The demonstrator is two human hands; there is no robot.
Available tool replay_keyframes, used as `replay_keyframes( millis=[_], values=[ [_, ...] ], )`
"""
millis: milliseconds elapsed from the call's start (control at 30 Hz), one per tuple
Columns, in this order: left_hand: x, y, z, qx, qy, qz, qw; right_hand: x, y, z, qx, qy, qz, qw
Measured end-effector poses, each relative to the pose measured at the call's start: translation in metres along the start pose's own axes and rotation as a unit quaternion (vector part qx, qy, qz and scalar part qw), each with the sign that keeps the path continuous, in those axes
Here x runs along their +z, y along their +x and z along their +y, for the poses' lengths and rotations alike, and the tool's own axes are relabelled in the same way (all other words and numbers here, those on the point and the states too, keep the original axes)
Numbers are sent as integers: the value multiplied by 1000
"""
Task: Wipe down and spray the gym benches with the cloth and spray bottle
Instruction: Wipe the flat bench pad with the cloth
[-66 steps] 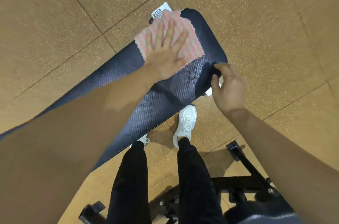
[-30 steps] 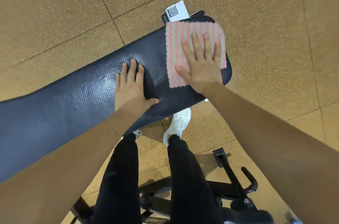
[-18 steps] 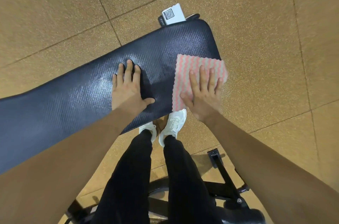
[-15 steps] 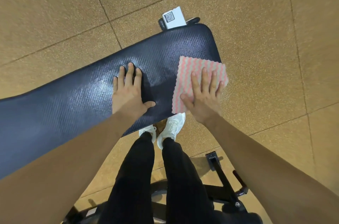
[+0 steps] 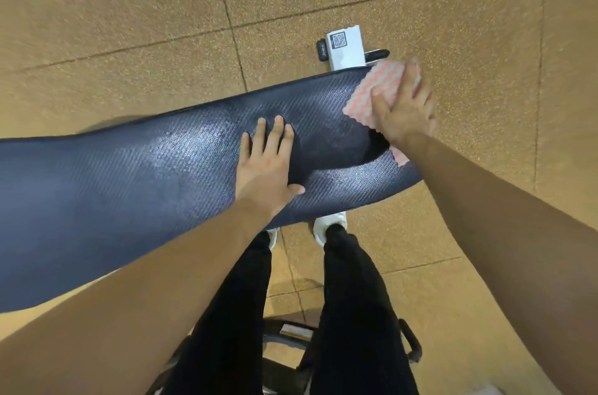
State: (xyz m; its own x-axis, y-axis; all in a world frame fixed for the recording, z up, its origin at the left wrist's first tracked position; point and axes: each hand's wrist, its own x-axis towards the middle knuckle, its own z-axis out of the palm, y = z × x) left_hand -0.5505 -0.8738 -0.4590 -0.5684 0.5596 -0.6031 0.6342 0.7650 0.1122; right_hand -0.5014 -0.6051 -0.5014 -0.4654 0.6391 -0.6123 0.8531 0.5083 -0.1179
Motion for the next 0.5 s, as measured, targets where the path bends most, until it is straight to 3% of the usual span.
replay_keyframes(
  millis=[167, 333, 500],
  values=[
    [-4, 4, -2, 13, 4, 5, 1000, -14, 23, 8, -75, 24, -30, 996],
    [-6, 6, 32, 166, 2, 72, 983, -15, 38, 15, -102, 56, -29, 993],
    [-34, 61, 81, 159, -60, 118, 978, -17, 41, 27, -145, 158, -41, 976]
  ],
)
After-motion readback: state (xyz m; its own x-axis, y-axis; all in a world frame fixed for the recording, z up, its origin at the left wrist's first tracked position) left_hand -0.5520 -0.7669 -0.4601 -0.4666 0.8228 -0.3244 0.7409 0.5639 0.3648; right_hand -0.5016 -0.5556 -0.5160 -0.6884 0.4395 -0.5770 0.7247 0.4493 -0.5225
